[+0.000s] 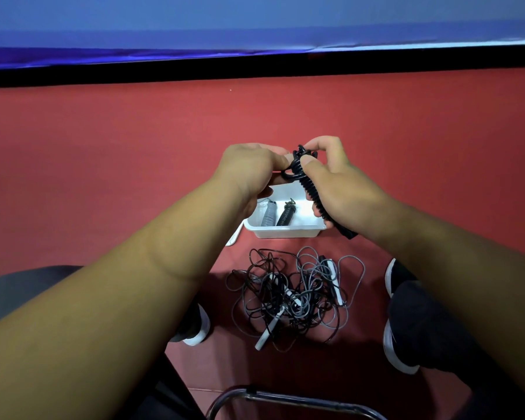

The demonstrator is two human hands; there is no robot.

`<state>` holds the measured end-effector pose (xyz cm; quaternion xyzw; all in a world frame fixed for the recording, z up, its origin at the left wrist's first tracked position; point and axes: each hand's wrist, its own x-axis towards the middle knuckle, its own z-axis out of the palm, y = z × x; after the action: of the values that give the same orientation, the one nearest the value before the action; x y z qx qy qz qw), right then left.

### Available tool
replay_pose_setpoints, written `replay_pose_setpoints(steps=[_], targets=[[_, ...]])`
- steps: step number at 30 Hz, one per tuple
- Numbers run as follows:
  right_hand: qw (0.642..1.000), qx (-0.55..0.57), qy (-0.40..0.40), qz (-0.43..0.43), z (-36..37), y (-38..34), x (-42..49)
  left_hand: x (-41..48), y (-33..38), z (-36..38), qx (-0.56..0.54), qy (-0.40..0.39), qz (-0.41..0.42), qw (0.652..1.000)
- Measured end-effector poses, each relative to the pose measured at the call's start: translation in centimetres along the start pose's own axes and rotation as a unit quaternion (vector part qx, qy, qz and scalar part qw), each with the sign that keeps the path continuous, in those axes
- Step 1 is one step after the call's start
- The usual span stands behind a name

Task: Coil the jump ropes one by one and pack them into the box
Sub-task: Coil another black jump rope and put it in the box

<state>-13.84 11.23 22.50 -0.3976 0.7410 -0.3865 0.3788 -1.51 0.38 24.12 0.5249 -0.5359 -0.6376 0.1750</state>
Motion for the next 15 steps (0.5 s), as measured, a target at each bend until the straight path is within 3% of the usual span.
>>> replay_pose_setpoints(steps=[4,10,15], targets=[[0.997,-0.045,0.042,-0.039,-0.4,0.3,0.4,0.2,0.3,0.0,0.014,-0.025,0.01,1.0],[0.984,-0.123,0.075,-0.105,-0.4,0.9,0.5,-0.2,0.7,0.4,-0.079,-0.055,0.028,0.995],[0.976,-0.156,0.088,-0.124,0.0,1.1,0.5,0.1,0.4,0.6,-0.086,-0.02,0.041,0.995]])
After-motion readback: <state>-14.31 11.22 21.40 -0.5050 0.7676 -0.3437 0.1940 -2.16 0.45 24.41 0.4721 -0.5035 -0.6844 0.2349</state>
